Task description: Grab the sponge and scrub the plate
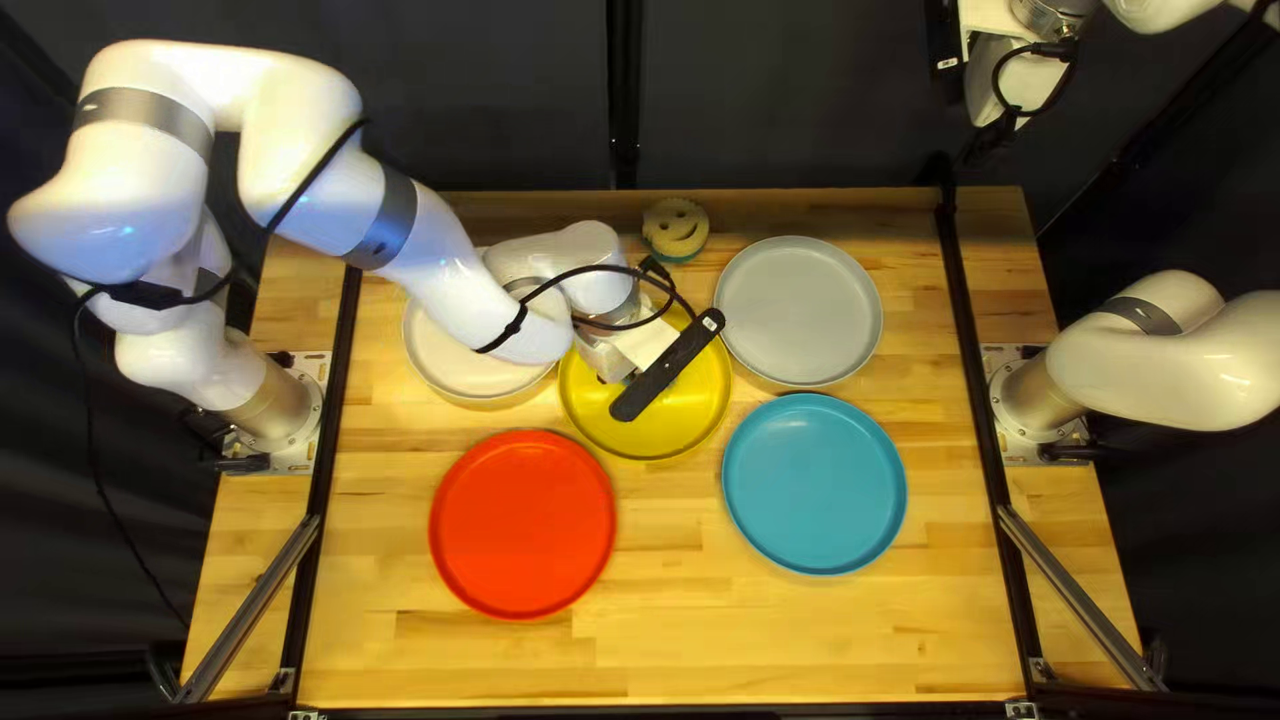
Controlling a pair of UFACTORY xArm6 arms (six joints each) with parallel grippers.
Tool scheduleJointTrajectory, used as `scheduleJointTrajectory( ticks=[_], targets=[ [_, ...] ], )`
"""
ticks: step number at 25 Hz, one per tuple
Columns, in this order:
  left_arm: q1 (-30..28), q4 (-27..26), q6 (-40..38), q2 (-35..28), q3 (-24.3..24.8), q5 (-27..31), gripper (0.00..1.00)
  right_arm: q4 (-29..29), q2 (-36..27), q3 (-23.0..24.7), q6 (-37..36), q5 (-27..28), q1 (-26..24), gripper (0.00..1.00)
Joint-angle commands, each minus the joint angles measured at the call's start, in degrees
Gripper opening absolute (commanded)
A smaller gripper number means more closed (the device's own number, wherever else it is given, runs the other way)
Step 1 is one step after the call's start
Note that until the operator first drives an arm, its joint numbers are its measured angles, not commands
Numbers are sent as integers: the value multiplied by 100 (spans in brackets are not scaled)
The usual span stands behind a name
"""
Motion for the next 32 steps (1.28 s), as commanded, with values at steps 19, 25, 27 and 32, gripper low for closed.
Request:
scheduleJointTrajectory(
  ticks=[19, 25, 27, 32],
  targets=[
    [627, -579, 884, 57, 116, 6, 0, 0, 0, 0, 0, 0, 0, 100],
    [829, -708, 1105, 122, -21, 164, 0, 0, 0, 0, 0, 0, 0, 100],
    [706, -635, 920, 34, 24, 165, 0, 0, 0, 0, 0, 0, 0, 100],
    [258, -394, 313, -227, 250, 65, 0, 0, 0, 0, 0, 0, 0, 100]
  ],
)
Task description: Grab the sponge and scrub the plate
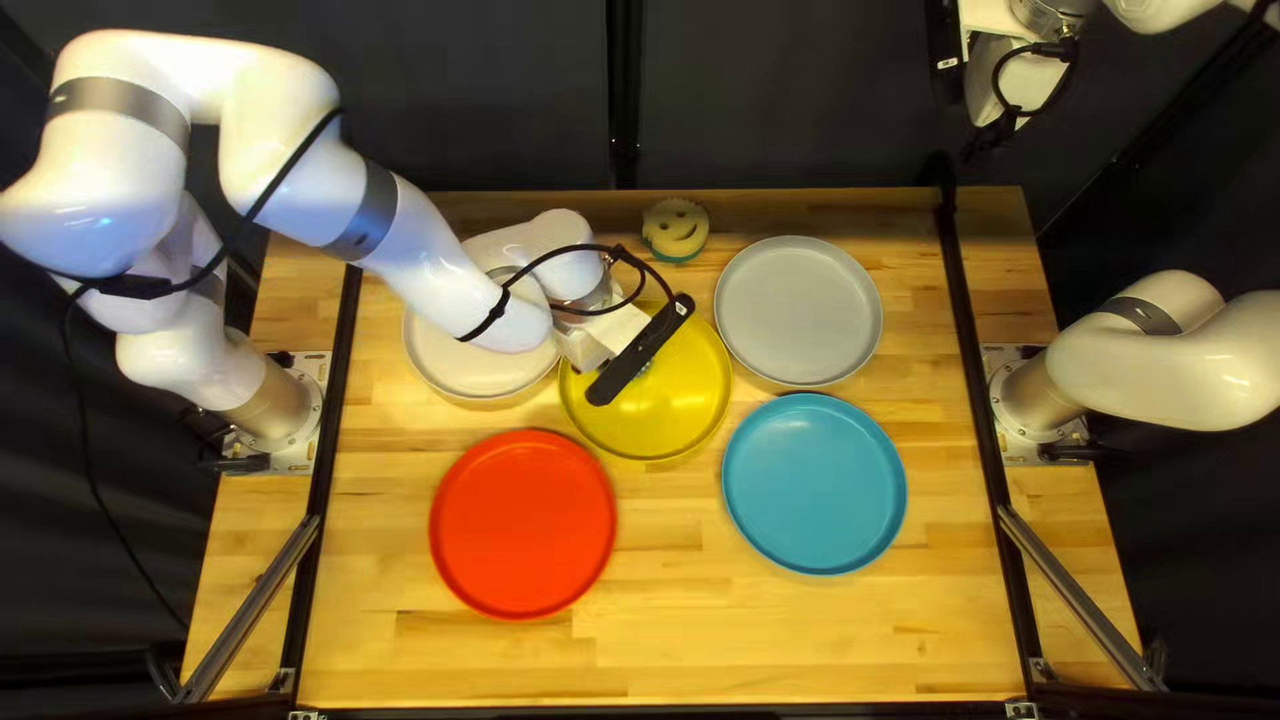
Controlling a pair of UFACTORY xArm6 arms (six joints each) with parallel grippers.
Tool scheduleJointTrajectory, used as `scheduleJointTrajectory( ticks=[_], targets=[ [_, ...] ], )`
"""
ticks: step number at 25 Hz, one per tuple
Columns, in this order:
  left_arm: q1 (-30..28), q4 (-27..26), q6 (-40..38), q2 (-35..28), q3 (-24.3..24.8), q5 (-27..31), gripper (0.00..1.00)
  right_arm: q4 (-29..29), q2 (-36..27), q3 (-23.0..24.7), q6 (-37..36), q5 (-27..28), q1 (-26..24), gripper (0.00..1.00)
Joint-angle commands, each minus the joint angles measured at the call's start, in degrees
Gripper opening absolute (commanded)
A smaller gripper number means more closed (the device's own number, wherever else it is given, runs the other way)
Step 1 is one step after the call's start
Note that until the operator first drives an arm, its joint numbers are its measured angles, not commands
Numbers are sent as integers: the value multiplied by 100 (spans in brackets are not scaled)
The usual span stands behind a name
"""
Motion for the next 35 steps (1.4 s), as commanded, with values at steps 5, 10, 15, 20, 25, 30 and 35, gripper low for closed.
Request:
scheduleJointTrajectory(
  ticks=[5, 10, 15, 20, 25, 30, 35],
  targets=[
    [-718, 524, -1090, -446, 435, -190, 0, 0, 0, 0, 0, 0, 0, 100],
    [-964, 696, -1499, -542, 552, -300, 0, 0, 0, 0, 0, 0, 0, 100],
    [-908, 543, -1322, -478, 618, -435, 0, 0, 0, 0, 0, 0, 0, 100],
    [-606, 387, -967, -509, 676, -394, 0, 0, 0, 0, 0, 0, 0, 100],
    [-215, 138, -443, -470, 692, -299, 0, 0, 0, 0, 0, 0, 0, 100],
    [-50, 102, -306, -449, 600, -162, 0, 0, 0, 0, 0, 0, 0, 100],
    [-339, 249, -679, -488, 563, -166, 0, 0, 0, 0, 0, 0, 0, 100]
  ],
)
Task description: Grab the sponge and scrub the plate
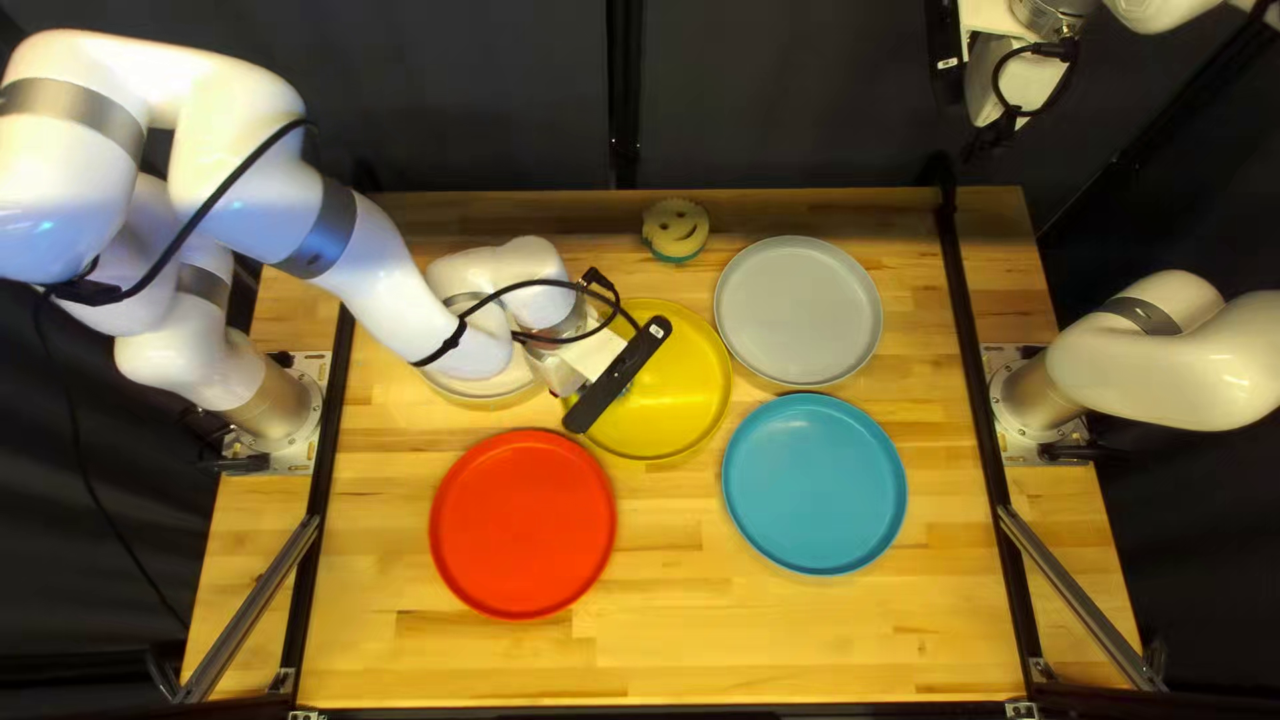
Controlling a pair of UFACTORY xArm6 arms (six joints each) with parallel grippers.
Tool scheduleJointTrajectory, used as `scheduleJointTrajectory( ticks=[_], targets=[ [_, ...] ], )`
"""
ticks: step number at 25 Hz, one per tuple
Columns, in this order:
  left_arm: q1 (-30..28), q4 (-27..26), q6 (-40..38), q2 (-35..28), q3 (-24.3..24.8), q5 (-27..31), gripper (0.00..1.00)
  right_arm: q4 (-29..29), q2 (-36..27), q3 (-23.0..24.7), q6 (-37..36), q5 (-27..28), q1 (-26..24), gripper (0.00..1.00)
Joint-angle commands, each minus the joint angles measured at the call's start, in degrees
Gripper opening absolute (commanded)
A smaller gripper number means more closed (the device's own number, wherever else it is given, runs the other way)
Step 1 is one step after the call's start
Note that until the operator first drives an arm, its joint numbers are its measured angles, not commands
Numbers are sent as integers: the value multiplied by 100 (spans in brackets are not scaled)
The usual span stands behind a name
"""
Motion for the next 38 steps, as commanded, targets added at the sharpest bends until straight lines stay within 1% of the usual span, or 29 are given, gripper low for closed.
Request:
scheduleJointTrajectory(
  ticks=[1, 8, 12, 14, 19, 22, 28, 32, 34, 38],
  targets=[
    [-293, 140, -352, -22, -52, -7, 0, 0, 0, 0, 0, 0, 0, 100],
    [-968, 489, -1091, 153, -292, -163, 0, 0, 0, 0, 0, 0, 0, 100],
    [-1085, 494, -1112, 277, -363, -274, 0, 0, 0, 0, 0, 0, 0, 100],
    [-1039, 456, -1019, 289, -363, -287, 0, 0, 0, 0, 0, 0, 0, 100],
    [-650, 241, -500, 385, -452, -228, 0, 0, 0, 0, 0, 0, 0, 100],
    [-370, 179, -244, 442, -573, -116, 0, 0, 0, 0, 0, 0, 0, 100],
    [171, -110, 446, 764, -921, 55, 0, 0, 0, 0, 0, 0, 0, 100],
    [204, -93, 431, 795, -1024, 114, 0, 0, 0, 0, 0, 0, 0, 100],
    [109, -41, 318, 768, -1011, 97, 0, 0, 0, 0, 0, 0, 0, 100],
    [-306, 142, -135, 679, -923, -10, 0, 0, 0, 0, 0, 0, 0, 100]
  ],
)
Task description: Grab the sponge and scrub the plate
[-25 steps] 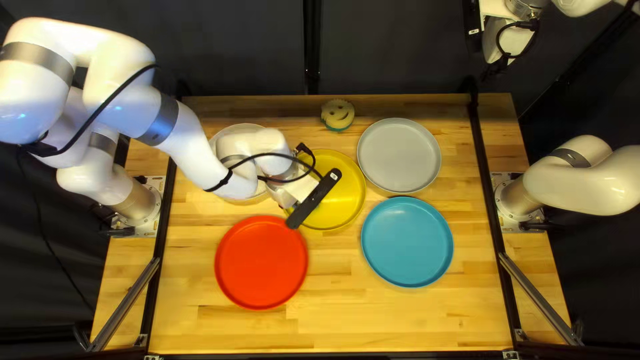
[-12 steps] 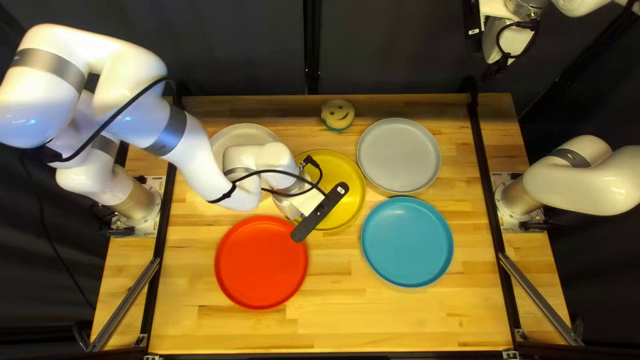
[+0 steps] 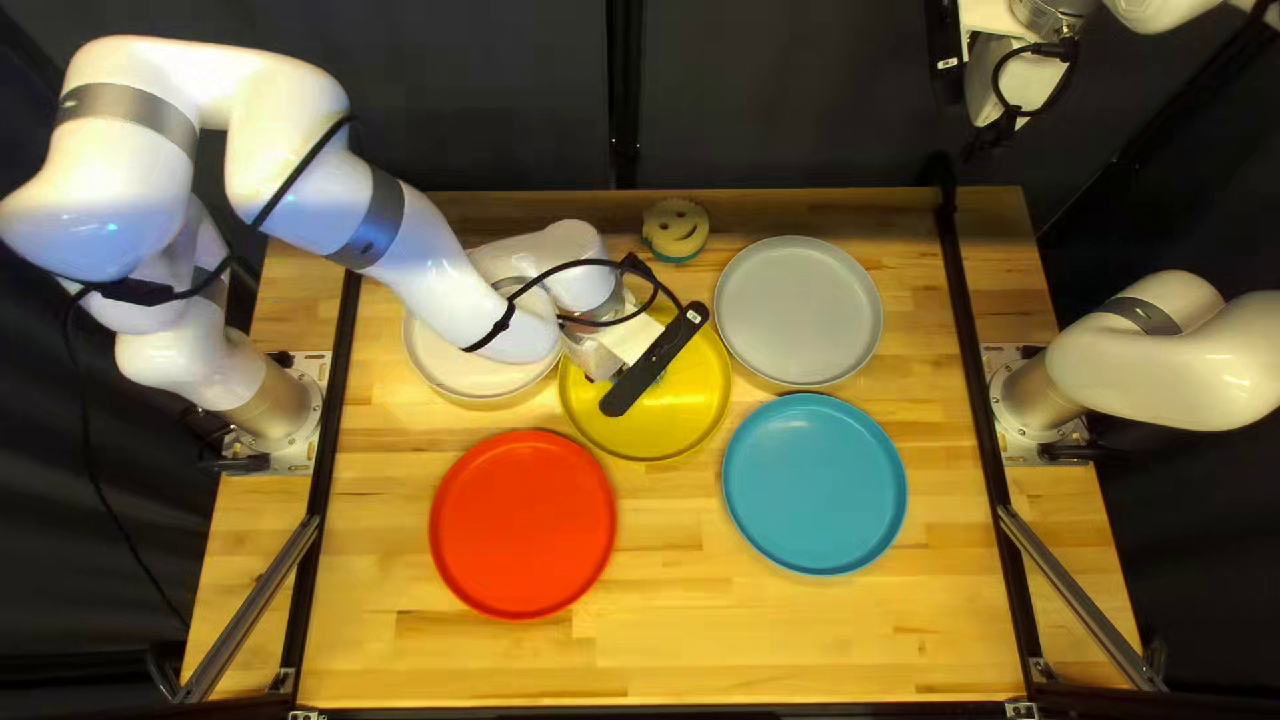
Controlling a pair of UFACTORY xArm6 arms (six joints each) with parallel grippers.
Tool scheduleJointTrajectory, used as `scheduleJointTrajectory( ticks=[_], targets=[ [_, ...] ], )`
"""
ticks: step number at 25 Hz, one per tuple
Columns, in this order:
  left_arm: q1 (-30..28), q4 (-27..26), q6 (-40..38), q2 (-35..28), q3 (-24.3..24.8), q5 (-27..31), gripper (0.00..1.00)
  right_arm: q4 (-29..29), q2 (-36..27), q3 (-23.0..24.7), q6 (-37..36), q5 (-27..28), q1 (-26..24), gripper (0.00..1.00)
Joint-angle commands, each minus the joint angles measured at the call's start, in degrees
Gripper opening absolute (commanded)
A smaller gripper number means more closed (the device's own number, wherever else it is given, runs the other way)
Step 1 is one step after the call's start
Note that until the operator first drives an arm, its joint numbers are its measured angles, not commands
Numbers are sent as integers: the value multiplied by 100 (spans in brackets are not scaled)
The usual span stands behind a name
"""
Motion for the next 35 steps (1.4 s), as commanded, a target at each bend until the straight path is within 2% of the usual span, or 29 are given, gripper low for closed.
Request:
scheduleJointTrajectory(
  ticks=[1, 5, 12, 23, 30, 35],
  targets=[
    [-358, 172, -398, -71, 69, -108, 0, 0, 0, 0, 0, 0, 0, 100],
    [-708, 261, -717, -66, 169, -314, 0, 0, 0, 0, 0, 0, 0, 100],
    [-947, 351, -950, -49, 214, -455, 0, 0, 0, 0, 0, 0, 0, 100],
    [-153, -50, 108, 434, -381, -151, 0, 0, 0, 0, 0, 0, 0, 100],
    [-117, 198, -56, 527, -817, 155, 0, 0, 0, 0, 0, 0, 0, 100],
    [-392, 314, -348, 442, -683, 2, 0, 0, 0, 0, 0, 0, 0, 100]
  ],
)
